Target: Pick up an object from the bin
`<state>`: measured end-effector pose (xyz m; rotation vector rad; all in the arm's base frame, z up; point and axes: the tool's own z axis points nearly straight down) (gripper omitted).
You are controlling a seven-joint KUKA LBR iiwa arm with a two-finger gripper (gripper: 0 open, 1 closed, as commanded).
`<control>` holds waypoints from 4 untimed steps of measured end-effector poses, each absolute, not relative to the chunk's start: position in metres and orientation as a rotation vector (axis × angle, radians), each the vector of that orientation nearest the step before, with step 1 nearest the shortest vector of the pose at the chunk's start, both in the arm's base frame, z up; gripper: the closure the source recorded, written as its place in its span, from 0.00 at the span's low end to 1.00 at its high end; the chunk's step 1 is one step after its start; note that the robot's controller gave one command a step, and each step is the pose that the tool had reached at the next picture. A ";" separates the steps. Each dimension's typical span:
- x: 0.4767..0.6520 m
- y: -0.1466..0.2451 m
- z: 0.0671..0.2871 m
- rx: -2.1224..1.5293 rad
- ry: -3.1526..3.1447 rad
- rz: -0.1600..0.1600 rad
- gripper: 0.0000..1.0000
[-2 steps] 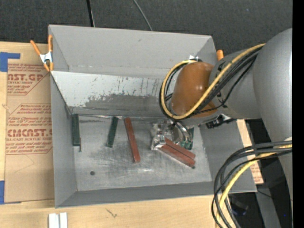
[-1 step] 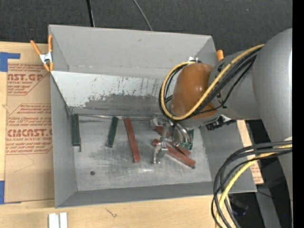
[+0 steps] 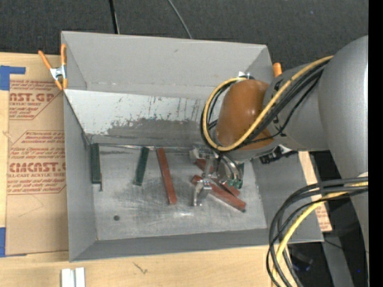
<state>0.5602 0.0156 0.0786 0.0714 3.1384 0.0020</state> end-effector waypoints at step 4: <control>0.530 -0.043 0.072 0.107 3.148 0.003 1.00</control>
Offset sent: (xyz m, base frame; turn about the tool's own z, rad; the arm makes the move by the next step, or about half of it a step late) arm 0.0000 0.0000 0.0000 0.0000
